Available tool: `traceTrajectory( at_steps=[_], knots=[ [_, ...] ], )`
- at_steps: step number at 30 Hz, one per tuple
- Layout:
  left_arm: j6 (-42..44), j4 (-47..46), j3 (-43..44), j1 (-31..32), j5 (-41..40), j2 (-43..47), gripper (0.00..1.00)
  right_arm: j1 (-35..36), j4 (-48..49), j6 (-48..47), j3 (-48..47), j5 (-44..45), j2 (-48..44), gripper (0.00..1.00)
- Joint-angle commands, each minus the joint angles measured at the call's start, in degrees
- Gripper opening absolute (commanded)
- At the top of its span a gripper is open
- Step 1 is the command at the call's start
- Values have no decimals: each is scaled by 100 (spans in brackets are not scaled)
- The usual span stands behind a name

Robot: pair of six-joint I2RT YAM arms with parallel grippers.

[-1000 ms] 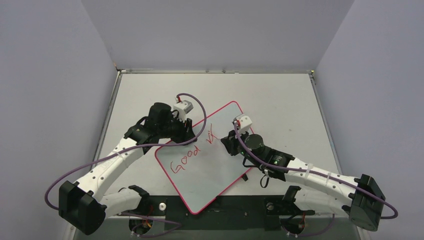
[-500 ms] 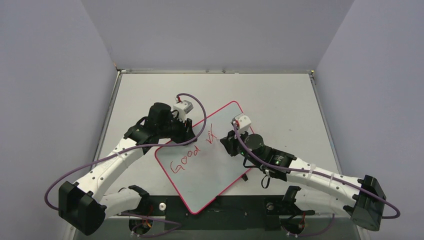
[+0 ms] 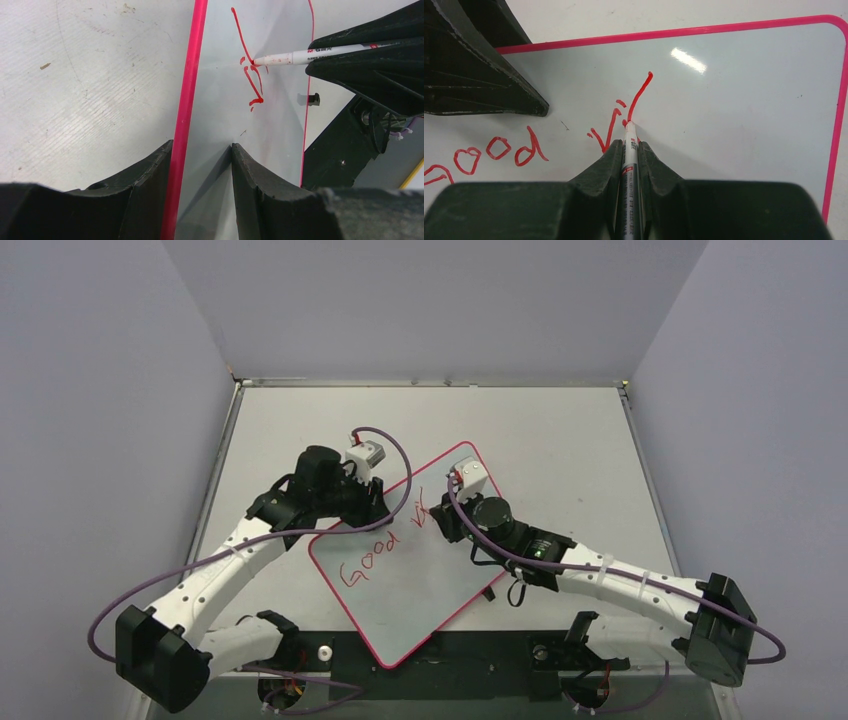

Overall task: Write a sentence on the whiteboard
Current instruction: Write a sentence on the whiteboard stand.

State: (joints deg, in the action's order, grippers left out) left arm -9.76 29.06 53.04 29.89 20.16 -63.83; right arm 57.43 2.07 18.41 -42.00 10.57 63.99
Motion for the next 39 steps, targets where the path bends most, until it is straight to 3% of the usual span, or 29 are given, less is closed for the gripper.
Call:
traceTrajectory(
  at_steps=[1, 25, 39],
  knots=[
    [400, -191, 34, -36, -524, 254, 0, -6, 263, -103, -252, 194, 110, 0],
    [416, -225, 16, -36, -496, 292, 0, -205, -183, 20, 116, 419, -155, 0],
    [413, -227, 14, -36, -529, 281, 0, -63, -185, 305, 358, -94, -572, 0]
  ],
)
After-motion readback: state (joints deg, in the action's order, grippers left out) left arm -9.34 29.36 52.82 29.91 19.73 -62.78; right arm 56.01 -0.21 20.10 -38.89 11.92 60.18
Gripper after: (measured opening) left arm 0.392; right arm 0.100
